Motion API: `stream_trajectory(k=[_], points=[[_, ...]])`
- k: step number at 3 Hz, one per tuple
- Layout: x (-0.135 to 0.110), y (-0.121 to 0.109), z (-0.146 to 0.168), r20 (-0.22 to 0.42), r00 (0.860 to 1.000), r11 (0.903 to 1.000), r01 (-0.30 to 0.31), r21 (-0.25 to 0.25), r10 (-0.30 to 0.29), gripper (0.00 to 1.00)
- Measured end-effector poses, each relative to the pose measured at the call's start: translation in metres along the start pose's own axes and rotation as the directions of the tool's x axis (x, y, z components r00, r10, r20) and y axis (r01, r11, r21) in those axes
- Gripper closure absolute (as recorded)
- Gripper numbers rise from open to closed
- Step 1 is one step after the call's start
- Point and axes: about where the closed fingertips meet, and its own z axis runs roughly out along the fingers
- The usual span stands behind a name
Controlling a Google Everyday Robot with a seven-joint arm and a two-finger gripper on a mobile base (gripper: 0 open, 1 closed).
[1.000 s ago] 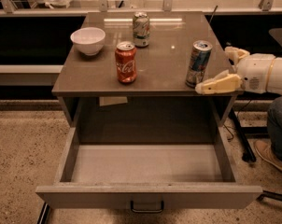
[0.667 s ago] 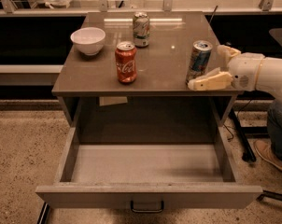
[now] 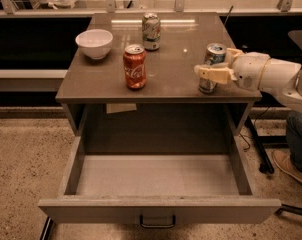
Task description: Place redbull can into top drawer
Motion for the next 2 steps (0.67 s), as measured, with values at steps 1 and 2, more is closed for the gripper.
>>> stream_trajectory(k=[1,2], points=[[-0.016,-0.001,-0.005,0.06,0.998,0.9997,0.023,-0.009,-0.022,0.66],[-0.04,0.014,-0.014,0.095,0.995,0.997,0.046,-0.062,-0.04,0.89]])
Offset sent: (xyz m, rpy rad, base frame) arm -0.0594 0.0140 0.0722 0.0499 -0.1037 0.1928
